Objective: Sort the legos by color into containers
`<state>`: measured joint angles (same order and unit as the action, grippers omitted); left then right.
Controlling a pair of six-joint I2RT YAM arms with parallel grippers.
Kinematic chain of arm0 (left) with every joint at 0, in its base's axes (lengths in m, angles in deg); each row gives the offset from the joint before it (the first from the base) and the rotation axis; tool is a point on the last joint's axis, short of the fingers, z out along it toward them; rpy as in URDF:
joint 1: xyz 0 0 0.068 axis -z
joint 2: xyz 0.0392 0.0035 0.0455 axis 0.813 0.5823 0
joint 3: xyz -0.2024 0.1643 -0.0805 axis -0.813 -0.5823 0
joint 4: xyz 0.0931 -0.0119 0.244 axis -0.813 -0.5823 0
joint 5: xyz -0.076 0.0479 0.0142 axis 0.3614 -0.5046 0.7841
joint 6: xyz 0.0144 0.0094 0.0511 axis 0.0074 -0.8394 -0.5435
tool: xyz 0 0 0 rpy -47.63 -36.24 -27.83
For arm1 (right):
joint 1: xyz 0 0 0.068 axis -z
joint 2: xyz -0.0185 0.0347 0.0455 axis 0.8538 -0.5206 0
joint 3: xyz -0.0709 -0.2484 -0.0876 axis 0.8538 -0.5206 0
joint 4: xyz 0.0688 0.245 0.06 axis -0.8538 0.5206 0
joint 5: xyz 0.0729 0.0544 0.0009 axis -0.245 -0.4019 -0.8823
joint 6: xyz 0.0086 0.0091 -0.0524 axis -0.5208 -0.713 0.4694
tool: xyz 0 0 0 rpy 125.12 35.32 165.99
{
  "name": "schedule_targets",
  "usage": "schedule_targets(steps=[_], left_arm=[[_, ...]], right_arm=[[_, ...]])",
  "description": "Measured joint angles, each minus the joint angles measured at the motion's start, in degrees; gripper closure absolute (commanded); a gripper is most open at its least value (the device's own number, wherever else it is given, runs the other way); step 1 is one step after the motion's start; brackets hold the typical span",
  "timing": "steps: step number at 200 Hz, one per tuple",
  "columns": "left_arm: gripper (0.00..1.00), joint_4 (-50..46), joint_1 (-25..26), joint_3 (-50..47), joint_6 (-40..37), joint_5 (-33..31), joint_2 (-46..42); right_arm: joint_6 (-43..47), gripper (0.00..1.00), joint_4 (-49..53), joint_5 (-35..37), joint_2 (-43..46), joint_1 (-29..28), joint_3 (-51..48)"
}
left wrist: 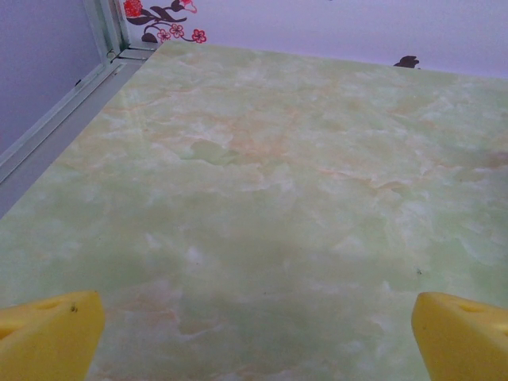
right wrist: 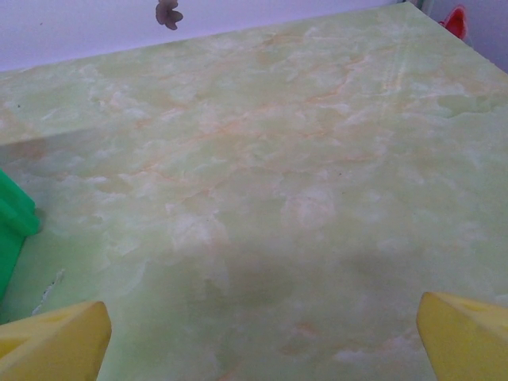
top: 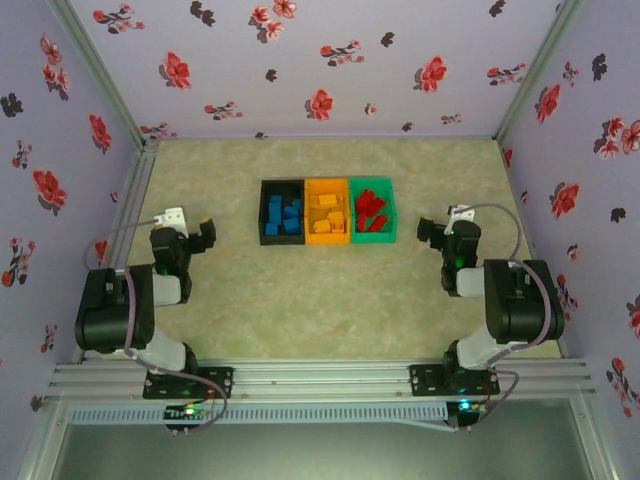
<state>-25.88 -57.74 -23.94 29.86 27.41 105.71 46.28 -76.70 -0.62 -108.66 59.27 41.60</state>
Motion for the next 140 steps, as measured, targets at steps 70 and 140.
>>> schedule_targets(steps=[70, 140], left_arm=[[0.00, -0.07, 0.09, 0.00, -0.17, 0.00, 0.00], [0.00, -0.94, 0.20, 0.00, -0.20, 0.00, 0.02]], right_arm=[[0.00, 0.00, 0.00, -0.02, 0.00, 0.00, 0.00], [0.00, 0.00, 0.00, -0.02, 0.00, 0.00, 0.00]])
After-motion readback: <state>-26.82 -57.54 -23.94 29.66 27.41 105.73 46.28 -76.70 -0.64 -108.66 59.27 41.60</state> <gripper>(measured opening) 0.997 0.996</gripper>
